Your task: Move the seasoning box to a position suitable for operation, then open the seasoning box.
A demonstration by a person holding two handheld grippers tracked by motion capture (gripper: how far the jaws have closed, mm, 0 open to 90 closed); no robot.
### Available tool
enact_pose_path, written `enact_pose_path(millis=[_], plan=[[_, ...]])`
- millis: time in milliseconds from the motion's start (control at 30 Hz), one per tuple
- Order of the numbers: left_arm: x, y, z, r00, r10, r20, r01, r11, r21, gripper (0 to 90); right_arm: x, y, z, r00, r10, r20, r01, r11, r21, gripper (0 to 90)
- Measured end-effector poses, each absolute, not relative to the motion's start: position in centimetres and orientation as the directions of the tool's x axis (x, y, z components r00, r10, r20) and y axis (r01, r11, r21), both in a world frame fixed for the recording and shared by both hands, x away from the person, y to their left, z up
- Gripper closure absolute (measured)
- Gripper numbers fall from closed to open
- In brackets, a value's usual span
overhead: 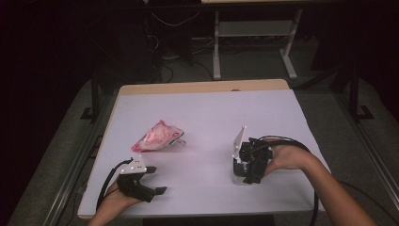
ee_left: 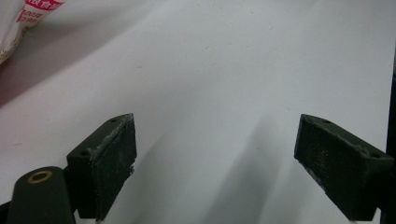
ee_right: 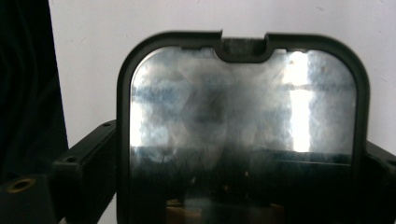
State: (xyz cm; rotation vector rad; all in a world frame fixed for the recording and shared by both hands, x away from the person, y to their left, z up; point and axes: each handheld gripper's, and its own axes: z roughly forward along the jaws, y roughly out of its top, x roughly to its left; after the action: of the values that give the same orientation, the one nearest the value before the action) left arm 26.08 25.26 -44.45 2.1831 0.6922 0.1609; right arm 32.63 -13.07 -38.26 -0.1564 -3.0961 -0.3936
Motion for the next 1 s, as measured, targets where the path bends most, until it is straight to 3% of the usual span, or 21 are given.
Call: enact_pose_path(millis=[300,600,733,1000], plan=[[25.9,25.1,-44.4,0.844,0.524,-0.116,0.42,-0.512,0.749,12.5,32.5,-14.8,-36.5,-0.987,0.162,0.019,0.159,0.924,0.349,0.0],[25.8,25.0,-44.2,0.853,0.507,-0.124,0.409,-0.503,0.762,12.4,32.1,-18.1,-35.8,-0.963,0.263,0.061,0.256,0.816,0.519,0.0],[25.7,24.8,-44.2,0.858,0.499,-0.124,0.405,-0.509,0.76,12.4,31.6,-19.2,-35.4,-0.956,0.292,0.039,0.267,0.803,0.532,0.0],[25.5,24.5,-43.8,0.866,0.486,-0.123,0.39,-0.5,0.773,12.4,30.8,-23.3,-35.4,-0.891,0.445,0.094,0.402,0.673,0.621,0.0]])
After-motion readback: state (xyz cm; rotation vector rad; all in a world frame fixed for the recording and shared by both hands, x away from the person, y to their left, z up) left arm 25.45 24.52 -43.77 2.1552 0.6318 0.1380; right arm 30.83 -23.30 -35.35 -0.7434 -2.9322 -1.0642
